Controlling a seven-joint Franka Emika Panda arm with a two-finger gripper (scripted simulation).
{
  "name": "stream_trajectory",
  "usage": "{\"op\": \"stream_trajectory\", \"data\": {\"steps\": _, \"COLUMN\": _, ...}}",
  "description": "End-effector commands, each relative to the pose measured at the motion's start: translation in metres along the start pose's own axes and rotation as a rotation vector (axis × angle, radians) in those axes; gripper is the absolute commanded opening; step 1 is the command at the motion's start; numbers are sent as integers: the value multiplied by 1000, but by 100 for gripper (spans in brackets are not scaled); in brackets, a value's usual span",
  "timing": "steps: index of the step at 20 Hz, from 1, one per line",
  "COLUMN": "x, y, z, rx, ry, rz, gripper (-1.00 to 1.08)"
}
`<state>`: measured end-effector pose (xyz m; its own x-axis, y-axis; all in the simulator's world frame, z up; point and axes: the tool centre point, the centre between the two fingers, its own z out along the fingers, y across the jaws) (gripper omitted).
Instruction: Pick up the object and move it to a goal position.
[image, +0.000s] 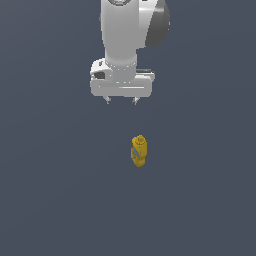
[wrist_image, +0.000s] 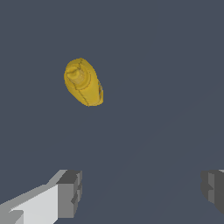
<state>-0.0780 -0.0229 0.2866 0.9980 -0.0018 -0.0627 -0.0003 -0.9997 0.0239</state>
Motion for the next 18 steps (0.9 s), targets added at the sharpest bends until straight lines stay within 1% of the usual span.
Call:
{"op": "stream_trajectory", "data": {"steps": 1, "x": 0, "y": 0, "z": 0, "rx": 0, "ry": 0, "rz": 0, "gripper": 100}}
{"op": "stream_trajectory", "data": {"steps": 4, "x": 0, "y": 2, "z": 0, "rx": 0, "ry": -1, "rz": 1, "gripper": 100}}
{"op": "stream_trajectory", "data": {"steps": 11, "x": 2, "y": 17, "z": 1, "rx": 1, "ry": -5, "rz": 9, "gripper": 100}}
{"op": "stream_trajectory", "data": {"steps": 18, "x": 6, "y": 14, "z": 2, "rx": 1, "ry": -2, "rz": -1, "gripper": 100}}
